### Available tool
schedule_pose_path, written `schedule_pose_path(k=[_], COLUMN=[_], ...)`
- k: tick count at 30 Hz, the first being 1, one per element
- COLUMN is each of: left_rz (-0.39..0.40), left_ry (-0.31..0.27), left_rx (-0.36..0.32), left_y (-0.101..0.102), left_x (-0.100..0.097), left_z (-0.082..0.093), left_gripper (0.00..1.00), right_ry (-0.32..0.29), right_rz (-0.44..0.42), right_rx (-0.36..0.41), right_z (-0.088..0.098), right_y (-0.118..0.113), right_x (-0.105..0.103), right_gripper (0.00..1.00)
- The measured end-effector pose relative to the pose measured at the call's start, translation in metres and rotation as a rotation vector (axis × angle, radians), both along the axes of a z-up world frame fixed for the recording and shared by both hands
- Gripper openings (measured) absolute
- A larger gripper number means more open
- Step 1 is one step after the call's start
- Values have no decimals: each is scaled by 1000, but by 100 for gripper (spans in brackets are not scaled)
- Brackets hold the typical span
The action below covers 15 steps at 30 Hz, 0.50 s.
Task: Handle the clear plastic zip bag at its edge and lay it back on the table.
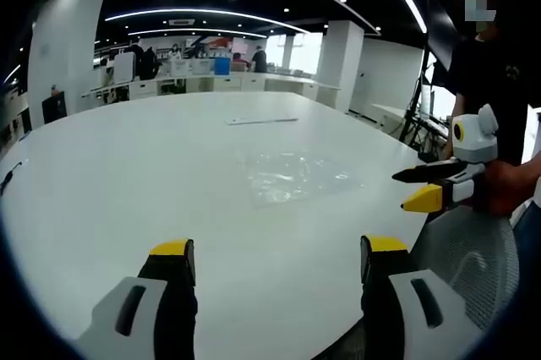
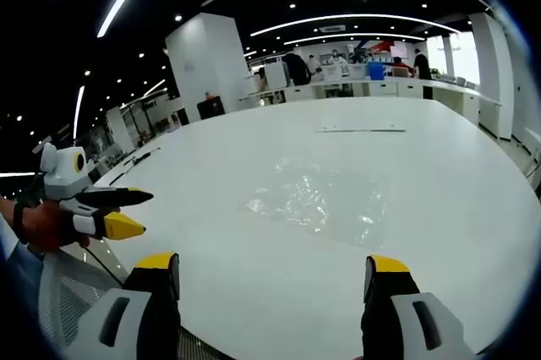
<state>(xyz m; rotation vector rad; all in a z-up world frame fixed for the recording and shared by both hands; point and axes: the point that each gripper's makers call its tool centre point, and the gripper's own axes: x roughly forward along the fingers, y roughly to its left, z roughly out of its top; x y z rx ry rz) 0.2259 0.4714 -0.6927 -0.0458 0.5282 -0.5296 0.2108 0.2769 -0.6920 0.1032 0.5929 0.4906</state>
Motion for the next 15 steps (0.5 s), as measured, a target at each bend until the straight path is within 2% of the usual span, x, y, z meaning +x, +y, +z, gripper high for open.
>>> schedule_pose_path(k=[9, 15], left_rz=[-8, 2], left_ry=[1, -1], left_rx=[1, -6], left_y=[-2, -1], left_x=[-1, -2], left_z=[0, 4], left_gripper=[77, 77], right_ry=[3, -8], right_rz=[2, 26], right_rx=[-2, -6], right_z=[0, 2], right_y=[1, 8], right_x=[3, 15], right_gripper=[90, 90])
